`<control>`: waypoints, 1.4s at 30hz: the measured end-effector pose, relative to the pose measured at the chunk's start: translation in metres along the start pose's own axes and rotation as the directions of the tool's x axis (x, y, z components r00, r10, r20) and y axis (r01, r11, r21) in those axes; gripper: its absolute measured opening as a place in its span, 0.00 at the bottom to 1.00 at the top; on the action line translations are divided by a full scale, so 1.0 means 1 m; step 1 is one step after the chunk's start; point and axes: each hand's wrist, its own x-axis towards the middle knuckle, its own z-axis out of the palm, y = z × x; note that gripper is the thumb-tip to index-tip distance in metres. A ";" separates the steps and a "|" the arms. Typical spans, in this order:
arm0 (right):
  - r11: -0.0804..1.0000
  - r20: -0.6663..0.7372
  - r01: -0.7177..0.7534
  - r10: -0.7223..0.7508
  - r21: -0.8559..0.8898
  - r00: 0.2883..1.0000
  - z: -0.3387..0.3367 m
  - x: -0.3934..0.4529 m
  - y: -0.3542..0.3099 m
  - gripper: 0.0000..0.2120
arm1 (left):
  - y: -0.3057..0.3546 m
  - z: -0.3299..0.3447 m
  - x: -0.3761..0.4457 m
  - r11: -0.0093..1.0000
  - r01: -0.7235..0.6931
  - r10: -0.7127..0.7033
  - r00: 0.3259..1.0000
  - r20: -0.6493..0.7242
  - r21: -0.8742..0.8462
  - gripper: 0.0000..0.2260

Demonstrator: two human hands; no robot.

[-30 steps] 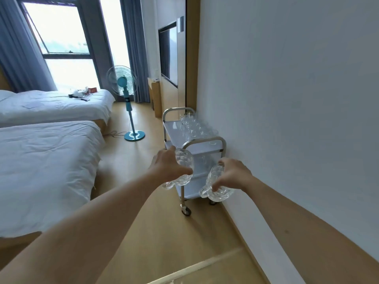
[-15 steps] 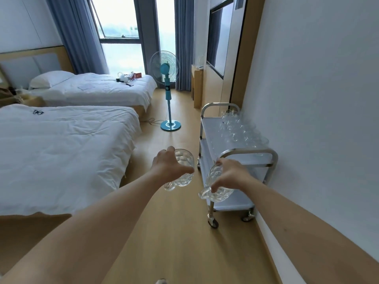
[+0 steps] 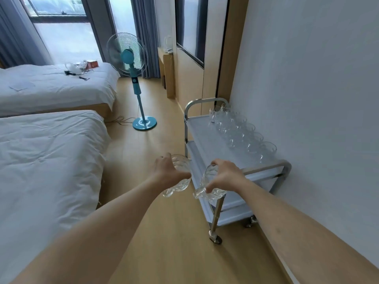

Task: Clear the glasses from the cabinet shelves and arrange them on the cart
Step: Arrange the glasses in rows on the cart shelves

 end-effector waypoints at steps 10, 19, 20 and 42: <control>0.996 -0.053 -0.094 0.093 -0.015 0.994 -0.031 0.169 0.039 0.46 | 0.030 0.052 0.177 0.997 -0.056 0.060 0.995 0.075 -0.056 0.37; 0.959 -0.043 -0.283 0.282 -0.004 0.958 -0.032 0.270 0.110 0.47 | 0.073 0.124 0.297 0.998 -0.042 0.050 0.973 0.225 -0.039 0.42; 0.951 -0.043 -0.308 0.307 -0.008 0.951 -0.031 0.276 0.116 0.47 | 0.077 0.132 0.306 0.998 -0.055 0.060 0.967 0.249 -0.026 0.41; 0.728 -0.056 -0.683 0.686 0.067 0.726 0.011 0.369 0.153 0.47 | 0.106 0.259 0.462 0.874 -0.474 0.252 0.635 0.730 0.110 0.35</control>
